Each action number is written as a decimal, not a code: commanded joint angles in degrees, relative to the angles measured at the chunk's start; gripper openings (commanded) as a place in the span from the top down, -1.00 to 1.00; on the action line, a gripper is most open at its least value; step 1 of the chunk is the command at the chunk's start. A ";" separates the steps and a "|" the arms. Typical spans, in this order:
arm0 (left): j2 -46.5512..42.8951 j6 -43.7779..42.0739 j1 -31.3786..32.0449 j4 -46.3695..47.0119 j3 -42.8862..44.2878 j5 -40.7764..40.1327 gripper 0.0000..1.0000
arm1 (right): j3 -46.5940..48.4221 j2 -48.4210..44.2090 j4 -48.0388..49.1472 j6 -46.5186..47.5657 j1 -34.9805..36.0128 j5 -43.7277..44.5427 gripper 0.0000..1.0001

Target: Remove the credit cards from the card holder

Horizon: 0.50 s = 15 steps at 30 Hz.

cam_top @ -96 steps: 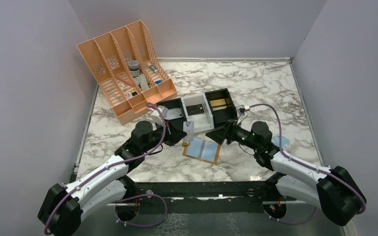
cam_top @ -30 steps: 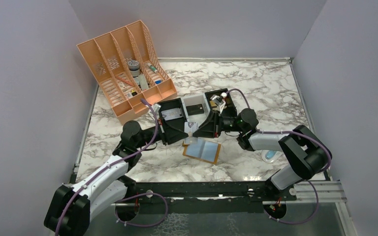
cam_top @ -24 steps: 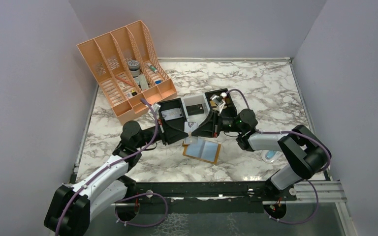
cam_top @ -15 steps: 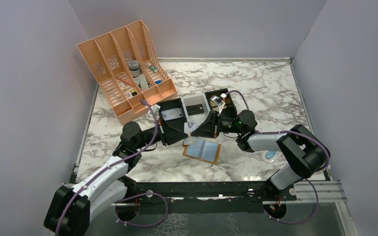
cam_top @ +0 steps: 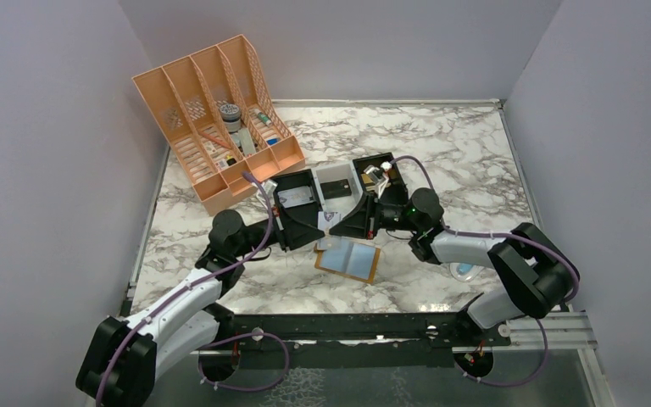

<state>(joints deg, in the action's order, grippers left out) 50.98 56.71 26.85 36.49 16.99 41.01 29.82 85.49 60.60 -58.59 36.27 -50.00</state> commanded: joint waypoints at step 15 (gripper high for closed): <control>-2.71 -8.27 -0.40 -18.36 3.95 -11.40 -0.74 | 0.78 -8.12 -14.65 6.98 0.11 8.36 0.98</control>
<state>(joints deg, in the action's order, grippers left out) 51.31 55.35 26.70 31.53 17.15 36.69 29.82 80.44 53.23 -55.57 36.27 -46.63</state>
